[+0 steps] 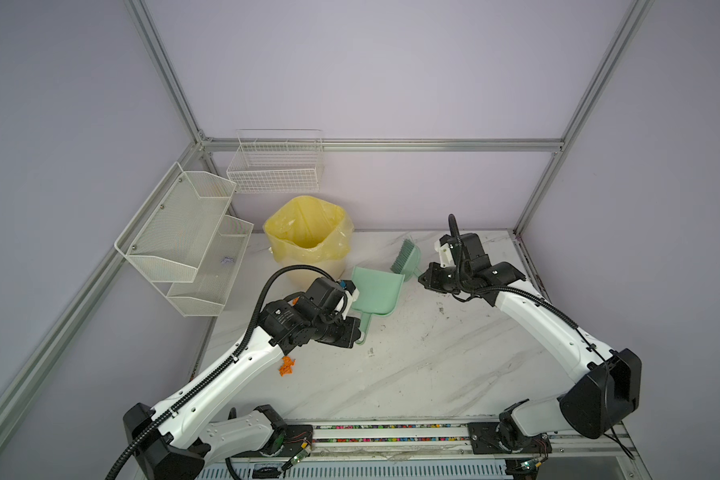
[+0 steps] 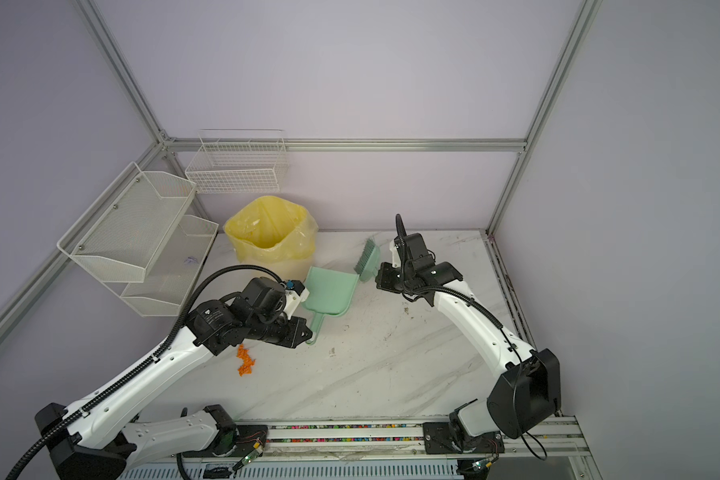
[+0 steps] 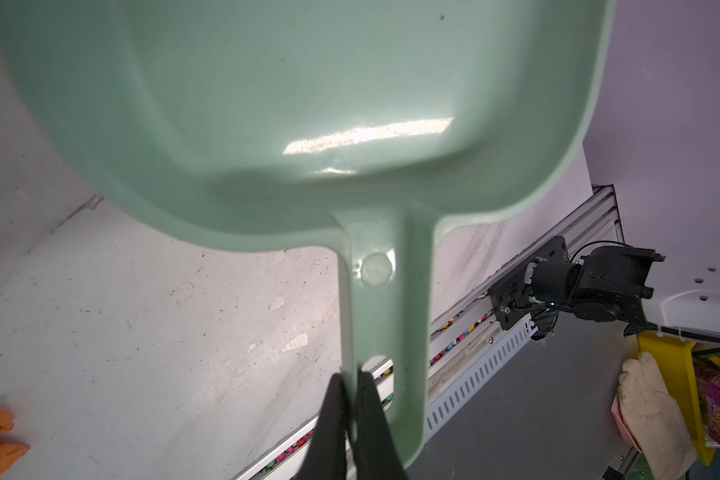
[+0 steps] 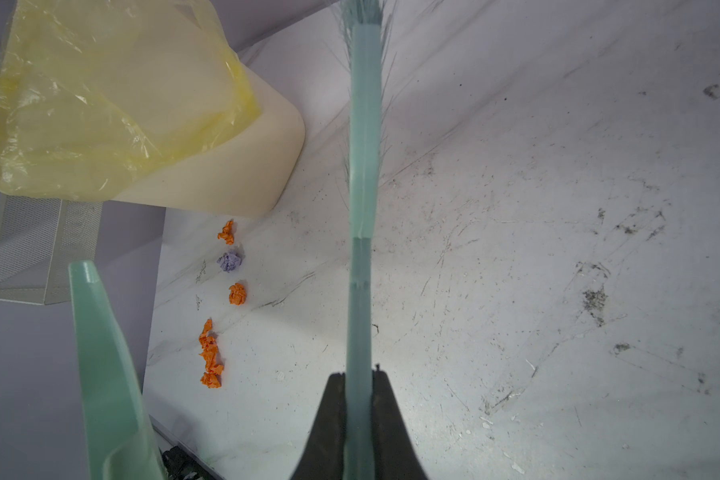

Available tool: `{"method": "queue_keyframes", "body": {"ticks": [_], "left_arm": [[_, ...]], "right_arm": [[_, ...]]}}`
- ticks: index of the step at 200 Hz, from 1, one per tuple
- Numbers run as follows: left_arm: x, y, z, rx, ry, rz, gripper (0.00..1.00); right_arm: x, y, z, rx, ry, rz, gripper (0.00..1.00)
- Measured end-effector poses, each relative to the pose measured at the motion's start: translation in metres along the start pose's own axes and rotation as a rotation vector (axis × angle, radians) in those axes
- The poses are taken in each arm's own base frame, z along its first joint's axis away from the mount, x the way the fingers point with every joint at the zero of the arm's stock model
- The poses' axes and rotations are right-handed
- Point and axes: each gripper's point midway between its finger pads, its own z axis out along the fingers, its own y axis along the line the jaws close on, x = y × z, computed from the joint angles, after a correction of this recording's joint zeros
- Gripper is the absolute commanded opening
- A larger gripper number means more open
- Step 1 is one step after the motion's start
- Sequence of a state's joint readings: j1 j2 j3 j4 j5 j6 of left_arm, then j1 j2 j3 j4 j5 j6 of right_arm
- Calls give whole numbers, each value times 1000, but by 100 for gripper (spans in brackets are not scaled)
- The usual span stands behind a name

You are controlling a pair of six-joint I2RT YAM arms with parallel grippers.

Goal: Sweep away the paper scraps from the table
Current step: 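Lower the dustpan beside the remaining scraps while the right gripper brings the brush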

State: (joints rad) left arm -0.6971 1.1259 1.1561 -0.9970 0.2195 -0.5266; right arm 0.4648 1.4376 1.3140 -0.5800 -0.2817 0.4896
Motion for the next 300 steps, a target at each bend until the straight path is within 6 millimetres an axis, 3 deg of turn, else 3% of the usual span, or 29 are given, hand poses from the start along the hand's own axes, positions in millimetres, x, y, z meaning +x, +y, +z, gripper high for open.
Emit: {"method": "queue_keyframes", "body": {"ticks": [145,237,300], "left_arm": [[55,36,0,-70,40,-136,0],[64,52,-5,-139,28,-189,0],[71,79,-16,-262,13,-228,0]], "right_arm": [[9,12,6,-67,20,0,0],[27,33,12,-109,48,-14,0],[48,53,16,-140,86,-33,0]]}}
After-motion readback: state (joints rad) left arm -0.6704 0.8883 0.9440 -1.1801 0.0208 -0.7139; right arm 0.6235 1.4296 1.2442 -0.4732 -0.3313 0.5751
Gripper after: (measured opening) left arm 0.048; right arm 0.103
